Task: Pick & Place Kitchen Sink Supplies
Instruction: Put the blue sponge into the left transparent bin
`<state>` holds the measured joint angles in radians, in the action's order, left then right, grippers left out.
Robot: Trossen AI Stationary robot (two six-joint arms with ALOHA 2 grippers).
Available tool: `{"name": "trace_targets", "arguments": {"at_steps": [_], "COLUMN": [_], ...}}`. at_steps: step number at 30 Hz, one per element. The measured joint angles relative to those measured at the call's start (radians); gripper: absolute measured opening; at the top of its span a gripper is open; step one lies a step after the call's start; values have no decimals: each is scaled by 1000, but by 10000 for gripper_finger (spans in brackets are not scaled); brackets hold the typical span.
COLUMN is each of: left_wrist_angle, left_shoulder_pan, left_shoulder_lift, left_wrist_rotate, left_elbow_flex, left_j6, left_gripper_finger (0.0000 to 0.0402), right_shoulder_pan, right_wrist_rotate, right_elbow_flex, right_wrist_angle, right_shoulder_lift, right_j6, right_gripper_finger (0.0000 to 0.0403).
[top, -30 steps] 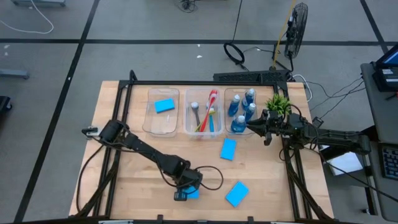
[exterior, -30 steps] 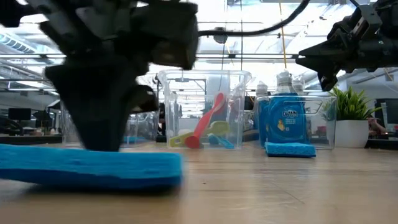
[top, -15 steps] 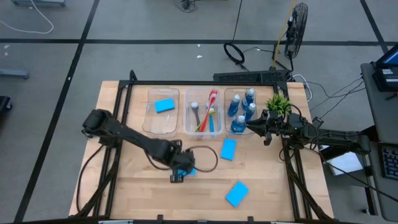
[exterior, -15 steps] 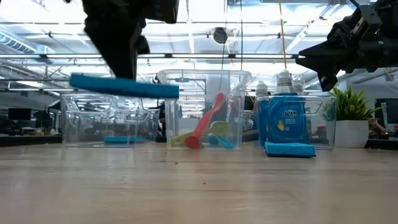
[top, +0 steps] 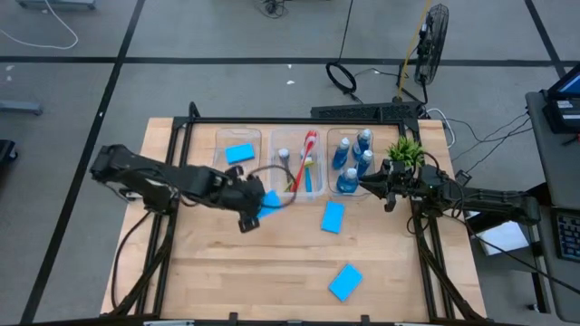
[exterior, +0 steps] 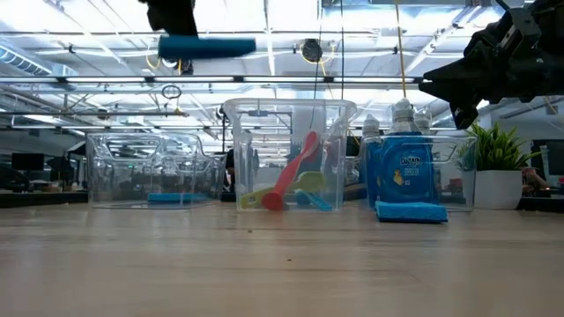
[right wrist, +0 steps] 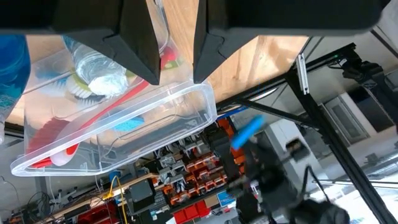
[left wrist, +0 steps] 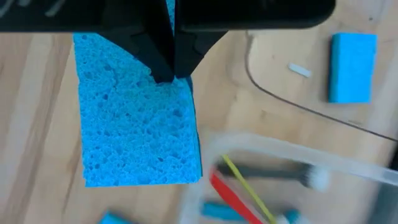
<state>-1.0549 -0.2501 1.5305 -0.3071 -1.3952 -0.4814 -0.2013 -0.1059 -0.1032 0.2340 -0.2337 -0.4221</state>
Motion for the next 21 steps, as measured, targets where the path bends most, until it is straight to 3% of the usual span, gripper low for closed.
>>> {"name": "trace_targets", "arguments": {"at_steps": [5, 11, 15, 21], "left_wrist_angle": [45, 248, 414, 620], "left_shoulder_pan": [19, 21, 20, 19], "left_shoulder_lift": [-111, -251, -331, -400], "left_wrist_rotate": [-67, -105, -98, 0], "left_elbow_flex": [0, -1, -2, -2], "left_j6": [1, 95, 185, 299], "left_gripper_finger": [0, 0, 0, 0], "right_shoulder_pan": [0, 0, 0, 0], "right_wrist_rotate": [0, 0, 0, 0], "right_elbow_flex": [0, 0, 0, 0], "right_wrist_angle": [-1, 0, 0, -1], "right_shoulder_lift": [0, 0, 0, 0], "right_j6": [0, 0, 0, 0], "right_gripper_finger": [86, 86, 86, 86]}}
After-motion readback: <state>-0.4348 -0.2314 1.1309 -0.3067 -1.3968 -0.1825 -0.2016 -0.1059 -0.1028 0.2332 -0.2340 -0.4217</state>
